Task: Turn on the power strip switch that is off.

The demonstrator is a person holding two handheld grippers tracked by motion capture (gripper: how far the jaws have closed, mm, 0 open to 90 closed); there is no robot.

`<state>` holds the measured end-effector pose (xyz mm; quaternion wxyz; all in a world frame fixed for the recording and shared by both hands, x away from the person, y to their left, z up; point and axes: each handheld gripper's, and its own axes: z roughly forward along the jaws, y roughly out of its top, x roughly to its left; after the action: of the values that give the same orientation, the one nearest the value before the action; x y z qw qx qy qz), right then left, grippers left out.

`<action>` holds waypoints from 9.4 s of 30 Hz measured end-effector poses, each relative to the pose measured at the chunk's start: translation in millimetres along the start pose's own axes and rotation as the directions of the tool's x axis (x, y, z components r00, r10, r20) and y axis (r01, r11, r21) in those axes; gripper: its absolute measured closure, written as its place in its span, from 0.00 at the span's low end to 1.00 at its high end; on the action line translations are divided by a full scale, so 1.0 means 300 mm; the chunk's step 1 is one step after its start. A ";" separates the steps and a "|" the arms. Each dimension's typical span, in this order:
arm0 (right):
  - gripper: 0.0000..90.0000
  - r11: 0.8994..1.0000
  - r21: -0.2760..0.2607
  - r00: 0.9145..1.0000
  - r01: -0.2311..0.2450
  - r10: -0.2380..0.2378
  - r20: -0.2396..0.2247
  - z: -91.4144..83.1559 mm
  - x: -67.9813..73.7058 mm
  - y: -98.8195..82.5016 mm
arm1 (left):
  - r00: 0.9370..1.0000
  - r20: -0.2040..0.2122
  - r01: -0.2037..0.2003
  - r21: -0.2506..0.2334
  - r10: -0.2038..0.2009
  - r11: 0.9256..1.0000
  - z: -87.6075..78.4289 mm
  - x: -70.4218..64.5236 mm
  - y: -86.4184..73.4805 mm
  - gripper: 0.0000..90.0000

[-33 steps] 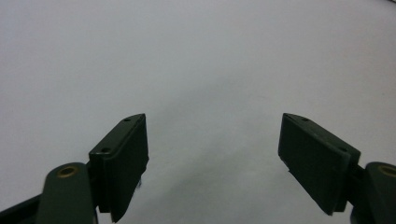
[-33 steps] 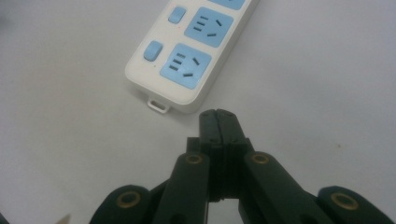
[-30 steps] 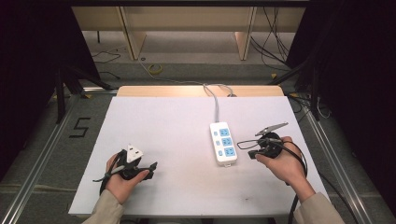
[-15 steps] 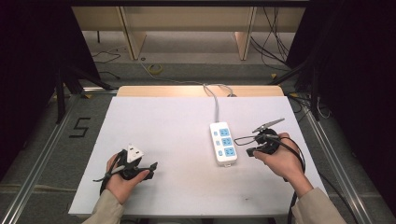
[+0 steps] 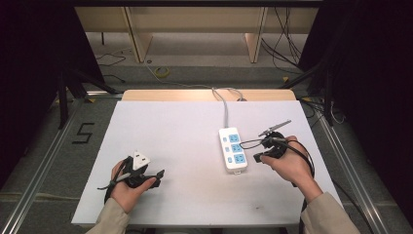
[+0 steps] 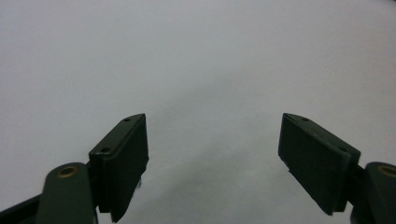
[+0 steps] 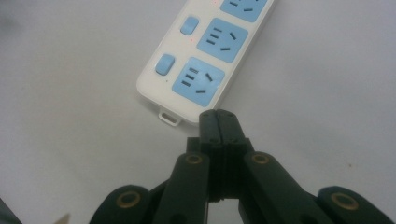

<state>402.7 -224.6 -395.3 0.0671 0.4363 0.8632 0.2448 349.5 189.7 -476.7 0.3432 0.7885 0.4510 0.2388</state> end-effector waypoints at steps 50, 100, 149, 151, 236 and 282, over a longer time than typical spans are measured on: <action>1.00 0.999 0.050 1.000 -0.005 0.005 0.003 0.030 0.025 0.084 | 1.000 0.002 -0.003 0.006 0.003 1.000 0.002 -0.002 0.000 0.27; 1.00 0.994 0.106 1.000 0.009 -0.007 -0.013 0.096 0.095 0.185 | 1.000 0.000 -0.012 0.000 0.012 1.000 0.000 -0.006 0.002 0.27; 1.00 0.987 0.160 1.000 0.007 -0.006 -0.004 0.163 0.126 0.225 | 1.000 0.006 -0.016 0.003 0.016 1.000 0.000 -0.008 0.002 0.27; 1.00 0.986 0.165 1.000 0.005 -0.005 -0.003 0.166 0.125 0.226 | 1.000 0.005 -0.015 0.003 0.015 1.000 0.000 -0.008 0.002 0.27; 1.00 0.973 0.231 0.999 0.002 -0.014 0.049 0.272 0.145 0.232 | 1.000 0.010 -0.017 0.002 0.017 1.000 0.002 -0.011 0.005 0.27; 1.00 0.973 0.228 0.997 0.029 -0.044 0.057 0.277 0.149 0.229 | 1.000 0.012 -0.014 0.007 0.014 1.000 0.006 -0.006 0.002 0.27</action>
<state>452.1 -124.8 -430.1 0.0480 0.4326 0.8909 0.1295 350.1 187.4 -477.6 0.3415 0.7942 0.4444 0.2347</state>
